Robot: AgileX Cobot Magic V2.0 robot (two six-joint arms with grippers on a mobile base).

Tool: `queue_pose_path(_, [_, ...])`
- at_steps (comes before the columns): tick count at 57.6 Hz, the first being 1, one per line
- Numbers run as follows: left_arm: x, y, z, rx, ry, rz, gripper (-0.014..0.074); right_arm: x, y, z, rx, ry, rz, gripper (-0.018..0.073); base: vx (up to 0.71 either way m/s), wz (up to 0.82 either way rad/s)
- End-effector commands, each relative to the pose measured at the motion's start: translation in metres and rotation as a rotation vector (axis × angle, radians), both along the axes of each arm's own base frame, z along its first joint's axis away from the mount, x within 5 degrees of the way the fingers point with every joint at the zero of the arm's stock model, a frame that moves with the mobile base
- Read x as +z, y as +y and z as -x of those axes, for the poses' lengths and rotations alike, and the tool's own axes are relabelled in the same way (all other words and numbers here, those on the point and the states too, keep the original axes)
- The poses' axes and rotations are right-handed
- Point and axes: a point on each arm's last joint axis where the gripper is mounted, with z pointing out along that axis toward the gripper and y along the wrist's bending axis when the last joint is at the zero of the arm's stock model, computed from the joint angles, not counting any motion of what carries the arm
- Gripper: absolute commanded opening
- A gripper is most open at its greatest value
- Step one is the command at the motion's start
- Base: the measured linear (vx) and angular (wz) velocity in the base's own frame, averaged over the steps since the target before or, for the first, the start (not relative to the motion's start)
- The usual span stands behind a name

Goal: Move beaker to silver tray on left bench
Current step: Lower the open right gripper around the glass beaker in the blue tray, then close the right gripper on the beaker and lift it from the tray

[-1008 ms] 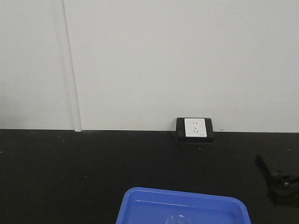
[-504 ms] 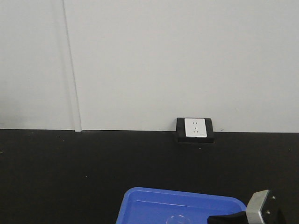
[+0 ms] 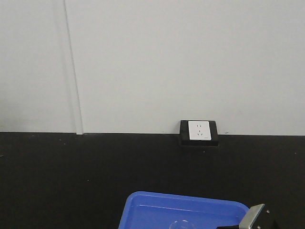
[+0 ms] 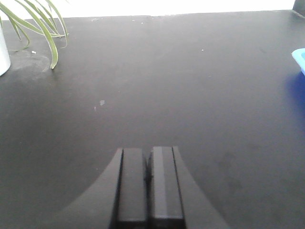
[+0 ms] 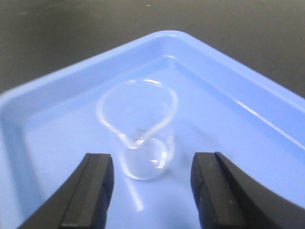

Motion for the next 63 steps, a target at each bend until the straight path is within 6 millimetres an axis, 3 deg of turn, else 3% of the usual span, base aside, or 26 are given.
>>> queue_pose_path(1, [-0.002,-0.001,-0.001,-0.009,-0.067,0.003,0.0001,0.011,0.002,-0.010,-0.001,-0.125,-0.057,0.0451,0.00,0.00])
queue_pose_path(18, [-0.002,-0.001,-0.001,-0.009,-0.067,0.003,0.0001,-0.007,0.006,-0.020,0.032,-0.096,-0.125,0.0595,0.00,0.00])
queue_pose_path(36, [-0.002,-0.001,-0.001,-0.009,-0.067,0.003,0.0001,-0.017,0.008,-0.033,0.064,-0.090,-0.138,0.0603,0.00,0.00])
queue_pose_path(63, [-0.002,-0.001,-0.001,-0.009,-0.067,0.003,0.0001,-0.034,0.060,-0.060,0.087,-0.069,-0.135,0.0593,0.00,0.00])
